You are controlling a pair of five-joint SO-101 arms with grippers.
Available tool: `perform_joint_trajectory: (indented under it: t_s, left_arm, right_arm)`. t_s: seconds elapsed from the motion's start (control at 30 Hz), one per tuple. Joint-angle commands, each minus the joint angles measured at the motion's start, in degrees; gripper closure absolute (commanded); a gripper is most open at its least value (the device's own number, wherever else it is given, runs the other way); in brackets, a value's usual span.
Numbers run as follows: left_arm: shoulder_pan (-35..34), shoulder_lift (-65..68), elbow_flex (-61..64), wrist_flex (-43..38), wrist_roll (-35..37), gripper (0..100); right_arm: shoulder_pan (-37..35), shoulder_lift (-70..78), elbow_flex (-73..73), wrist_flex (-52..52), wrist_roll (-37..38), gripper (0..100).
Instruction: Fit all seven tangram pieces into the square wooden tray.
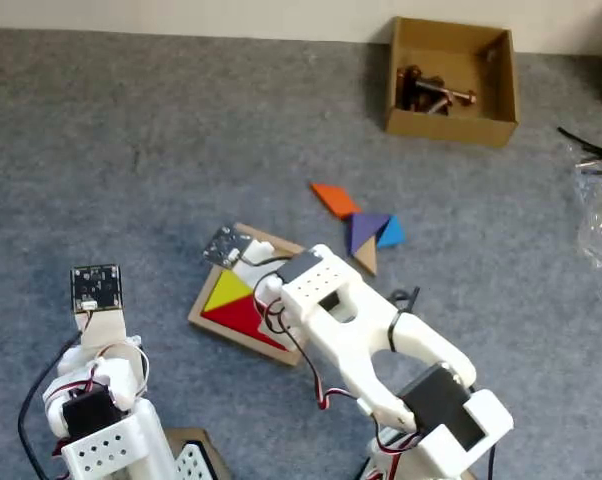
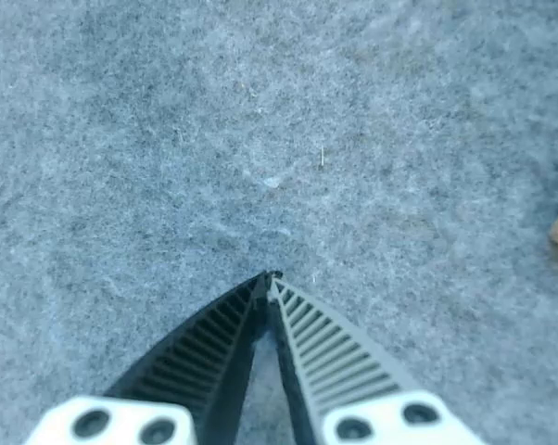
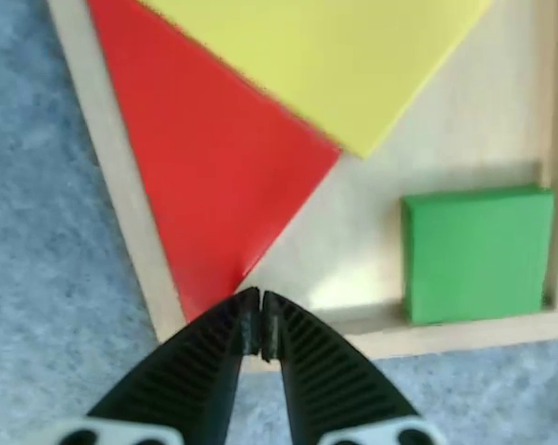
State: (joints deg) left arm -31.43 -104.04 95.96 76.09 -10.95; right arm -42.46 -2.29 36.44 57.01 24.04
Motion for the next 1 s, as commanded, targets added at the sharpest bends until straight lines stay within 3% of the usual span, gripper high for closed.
perform_joint_trajectory:
  t_s: [0.0,0.7,0.97]
  left_arm:
    - [0.8,-0.3,1.2,0.5,0.5,99]
    - [0.8,-0.3,1.2,0.5,0.5,99]
    - [0.8,-0.3,1.2,0.5,0.5,99]
  right_arm:
    - [-0.7,-3.3,-0.5,2.9,0.2,99.4]
    - [-0.6,-3.5,-1.0,12.6,0.2,99.4]
    - [8.3,-9.8,-11.8,12.8,-6.7,99.4]
